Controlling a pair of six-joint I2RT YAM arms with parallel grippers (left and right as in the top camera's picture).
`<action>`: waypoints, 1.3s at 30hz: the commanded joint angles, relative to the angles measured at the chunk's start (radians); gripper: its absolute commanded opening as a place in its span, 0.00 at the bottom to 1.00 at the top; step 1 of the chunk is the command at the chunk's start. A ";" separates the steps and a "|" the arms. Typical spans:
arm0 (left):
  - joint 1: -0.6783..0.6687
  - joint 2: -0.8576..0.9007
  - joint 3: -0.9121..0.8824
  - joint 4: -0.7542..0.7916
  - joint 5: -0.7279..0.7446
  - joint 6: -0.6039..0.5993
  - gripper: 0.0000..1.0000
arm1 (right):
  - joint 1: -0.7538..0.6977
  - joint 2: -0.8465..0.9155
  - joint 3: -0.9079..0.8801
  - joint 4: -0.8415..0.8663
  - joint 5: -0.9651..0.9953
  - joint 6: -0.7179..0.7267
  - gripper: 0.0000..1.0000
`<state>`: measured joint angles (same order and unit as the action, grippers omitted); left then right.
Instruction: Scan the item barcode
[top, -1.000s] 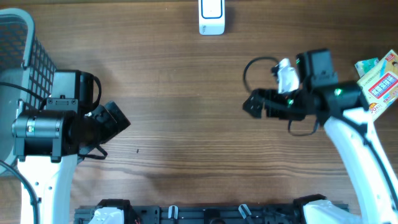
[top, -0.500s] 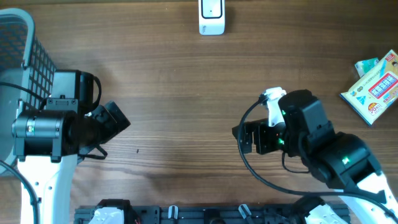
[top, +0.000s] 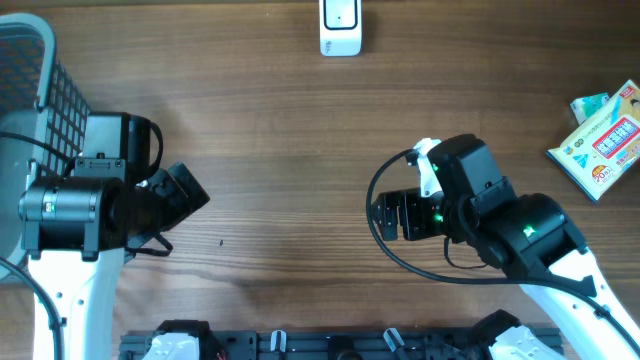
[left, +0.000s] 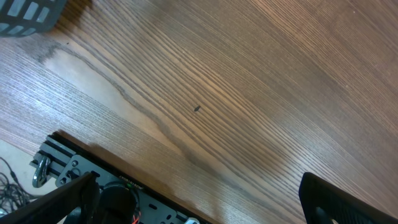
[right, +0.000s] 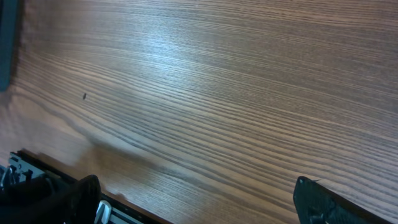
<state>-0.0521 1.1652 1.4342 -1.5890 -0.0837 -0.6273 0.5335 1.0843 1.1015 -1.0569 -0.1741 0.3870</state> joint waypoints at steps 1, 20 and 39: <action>0.005 0.000 0.001 0.002 -0.003 -0.013 1.00 | 0.004 -0.031 -0.011 -0.001 0.019 0.013 1.00; 0.005 0.000 0.001 0.002 -0.003 -0.013 1.00 | -0.201 -0.573 -0.482 0.457 0.019 -0.099 1.00; 0.005 0.000 0.001 0.002 -0.003 -0.013 1.00 | -0.294 -1.029 -0.941 0.913 0.055 -0.204 1.00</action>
<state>-0.0521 1.1652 1.4342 -1.5894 -0.0837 -0.6273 0.2451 0.1036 0.1982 -0.1753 -0.1333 0.2298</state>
